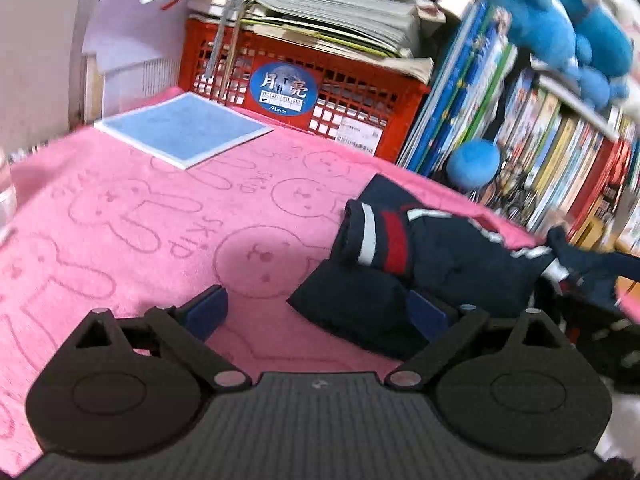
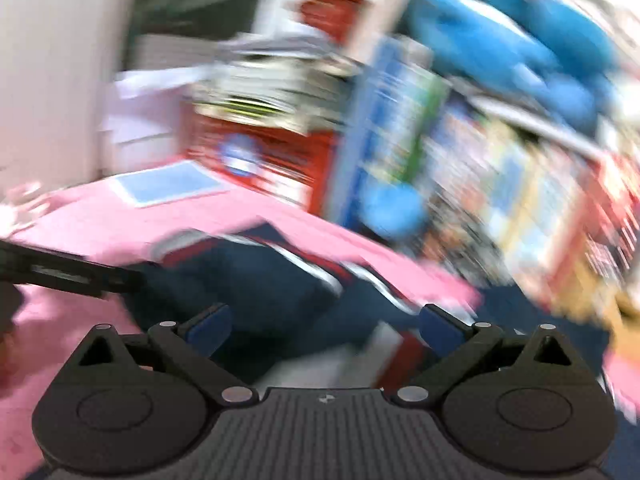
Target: Fold clothes
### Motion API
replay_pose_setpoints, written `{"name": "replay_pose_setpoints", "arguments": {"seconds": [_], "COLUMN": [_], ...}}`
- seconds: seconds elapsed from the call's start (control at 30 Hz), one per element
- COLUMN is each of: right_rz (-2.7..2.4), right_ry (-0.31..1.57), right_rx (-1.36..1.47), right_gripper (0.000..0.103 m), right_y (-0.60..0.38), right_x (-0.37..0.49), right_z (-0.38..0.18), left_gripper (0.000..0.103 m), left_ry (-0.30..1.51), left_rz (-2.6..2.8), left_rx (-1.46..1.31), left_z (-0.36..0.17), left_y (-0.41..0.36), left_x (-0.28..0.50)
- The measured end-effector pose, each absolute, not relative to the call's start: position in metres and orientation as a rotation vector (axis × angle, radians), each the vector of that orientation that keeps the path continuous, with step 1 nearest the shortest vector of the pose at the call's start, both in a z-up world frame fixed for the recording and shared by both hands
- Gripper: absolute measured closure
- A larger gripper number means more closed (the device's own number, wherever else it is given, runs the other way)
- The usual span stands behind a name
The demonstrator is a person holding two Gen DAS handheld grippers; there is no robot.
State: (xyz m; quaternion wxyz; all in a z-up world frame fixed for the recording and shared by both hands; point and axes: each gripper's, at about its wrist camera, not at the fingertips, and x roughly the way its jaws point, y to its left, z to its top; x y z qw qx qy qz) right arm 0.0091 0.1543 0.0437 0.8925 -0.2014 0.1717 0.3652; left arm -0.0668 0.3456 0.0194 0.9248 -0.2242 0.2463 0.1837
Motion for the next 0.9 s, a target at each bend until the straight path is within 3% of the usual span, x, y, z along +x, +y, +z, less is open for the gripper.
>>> {"name": "replay_pose_setpoints", "arguments": {"seconds": [0.23, 0.3, 0.33, 0.37, 0.63, 0.77, 0.9], "right_rz": [0.85, 0.843, 0.836, 0.83, 0.653, 0.583, 0.443], "right_ry": [0.391, 0.464, 0.509, 0.553, 0.483, 0.413, 0.452], "right_rx": [-0.604, -0.55, -0.508, -0.443, -0.066, 0.114, 0.2], "right_gripper": [0.013, 0.04, 0.064, 0.07, 0.088, 0.089, 0.089], "right_y": [0.24, 0.249, 0.252, 0.25, 0.159, 0.068, -0.015], "right_x": [0.009, 0.019, 0.025, 0.03, 0.051, 0.06, 0.078], "right_z": [0.014, 0.008, 0.006, 0.008, 0.076, 0.107, 0.097], "left_gripper": [0.005, 0.005, 0.005, 0.005, 0.001, 0.0, 0.0], "left_ry": [0.254, 0.244, 0.245, 0.245, 0.234, 0.189, 0.23], "left_rz": [0.47, 0.461, 0.441, 0.421, 0.231, 0.154, 0.084], "left_rx": [-0.766, -0.766, -0.76, -0.752, -0.606, -0.503, -0.384], "left_z": [0.006, 0.007, 0.007, 0.008, 0.02, 0.029, 0.033], "left_y": [0.393, 0.393, 0.392, 0.391, 0.363, 0.341, 0.313], "left_x": [-0.12, -0.12, -0.118, -0.117, -0.108, -0.111, -0.102]}}
